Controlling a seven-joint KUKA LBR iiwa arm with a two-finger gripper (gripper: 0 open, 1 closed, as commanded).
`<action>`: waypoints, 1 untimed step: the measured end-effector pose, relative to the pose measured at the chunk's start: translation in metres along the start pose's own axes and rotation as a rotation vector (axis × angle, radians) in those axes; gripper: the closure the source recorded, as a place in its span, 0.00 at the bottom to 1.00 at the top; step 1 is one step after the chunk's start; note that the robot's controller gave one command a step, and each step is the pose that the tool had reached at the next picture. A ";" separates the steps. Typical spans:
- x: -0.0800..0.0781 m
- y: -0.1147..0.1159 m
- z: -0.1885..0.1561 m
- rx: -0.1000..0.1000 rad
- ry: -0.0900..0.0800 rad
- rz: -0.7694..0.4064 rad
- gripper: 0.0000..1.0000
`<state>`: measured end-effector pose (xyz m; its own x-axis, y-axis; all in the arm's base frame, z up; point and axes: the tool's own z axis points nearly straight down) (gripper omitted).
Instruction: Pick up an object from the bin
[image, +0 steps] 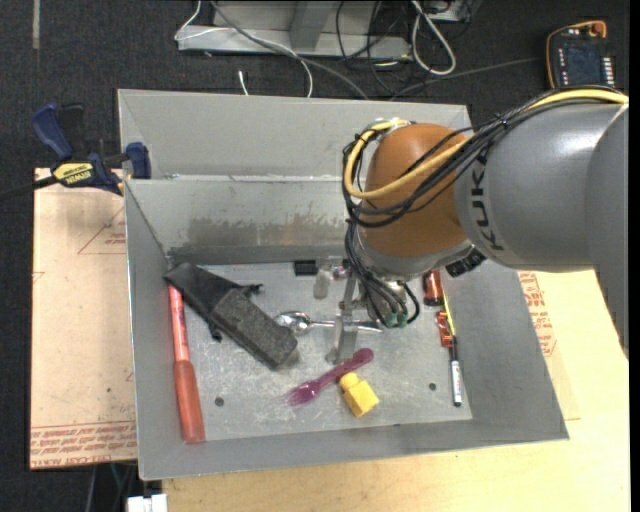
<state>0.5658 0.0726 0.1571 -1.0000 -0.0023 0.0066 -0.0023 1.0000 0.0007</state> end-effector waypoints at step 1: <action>-0.002 -0.001 -0.005 -0.001 -0.007 0.003 0.00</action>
Offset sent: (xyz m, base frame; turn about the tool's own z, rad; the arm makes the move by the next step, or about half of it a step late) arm 0.0199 0.0807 -0.0871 -0.0838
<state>0.5674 0.0721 0.1619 -1.0000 0.0004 -0.0007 0.0004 1.0000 0.0012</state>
